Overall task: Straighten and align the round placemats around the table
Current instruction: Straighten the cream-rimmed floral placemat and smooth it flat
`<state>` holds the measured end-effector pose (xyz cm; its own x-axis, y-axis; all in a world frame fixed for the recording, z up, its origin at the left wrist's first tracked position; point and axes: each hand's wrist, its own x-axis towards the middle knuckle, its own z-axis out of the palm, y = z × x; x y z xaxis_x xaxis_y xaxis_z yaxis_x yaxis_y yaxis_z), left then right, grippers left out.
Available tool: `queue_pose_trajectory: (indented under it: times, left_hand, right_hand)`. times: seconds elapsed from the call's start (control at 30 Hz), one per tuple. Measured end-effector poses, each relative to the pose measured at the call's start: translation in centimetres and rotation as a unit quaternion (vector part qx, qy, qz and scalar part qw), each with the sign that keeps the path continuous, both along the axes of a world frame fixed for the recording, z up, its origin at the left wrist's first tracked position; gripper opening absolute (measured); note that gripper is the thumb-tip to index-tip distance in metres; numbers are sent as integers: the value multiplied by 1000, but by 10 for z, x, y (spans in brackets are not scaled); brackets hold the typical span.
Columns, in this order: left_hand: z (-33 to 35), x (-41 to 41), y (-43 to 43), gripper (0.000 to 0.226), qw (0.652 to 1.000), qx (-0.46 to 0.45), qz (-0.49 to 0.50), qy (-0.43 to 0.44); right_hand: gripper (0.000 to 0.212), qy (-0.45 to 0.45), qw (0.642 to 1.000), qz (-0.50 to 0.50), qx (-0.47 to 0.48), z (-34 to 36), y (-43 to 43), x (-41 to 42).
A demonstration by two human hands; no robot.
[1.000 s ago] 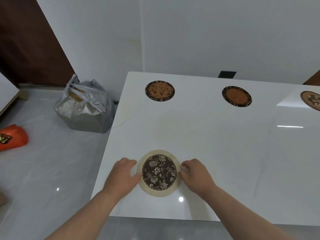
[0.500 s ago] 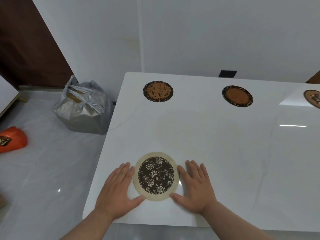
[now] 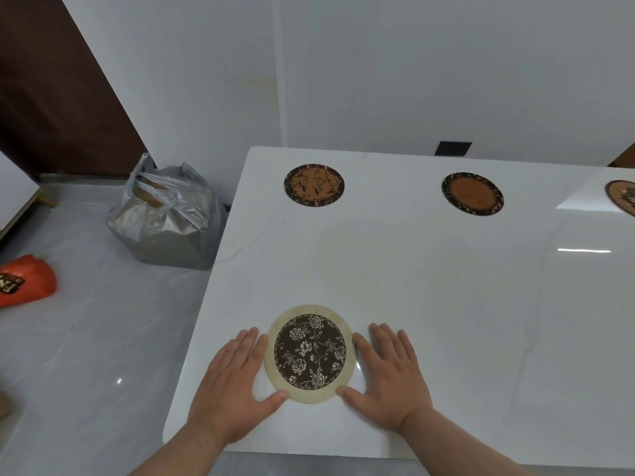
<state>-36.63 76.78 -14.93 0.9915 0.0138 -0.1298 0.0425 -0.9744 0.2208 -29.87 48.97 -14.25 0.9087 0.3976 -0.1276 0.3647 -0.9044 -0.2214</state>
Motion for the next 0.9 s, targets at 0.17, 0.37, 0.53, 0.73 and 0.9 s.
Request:
queue_pose_trajectory:
  times: [0.17,0.37,0.53,0.73,0.9]
  left_hand:
    - [2,2,0,93,1000,10,-3,22]
    - [-1,1,2,94,1000,6,-4,9]
    - [-4,1,3,90,1000,5,-13,-6]
    - [-7,1,3,87,1000,6,-11,-3]
    - [-5,3,3,90,1000,1,-7,6]
  right_hand:
    - [91,2,1000,-3,4,0,0,1]
    - [93,-4,1000,-10,16,0,-1,1]
    - [86,0,1000,-10,11,-1,-1,1]
    - [83,10,1000,-11,1,-2,-1,2]
    - [84,19,1000,-12,-3,-1,-1,5]
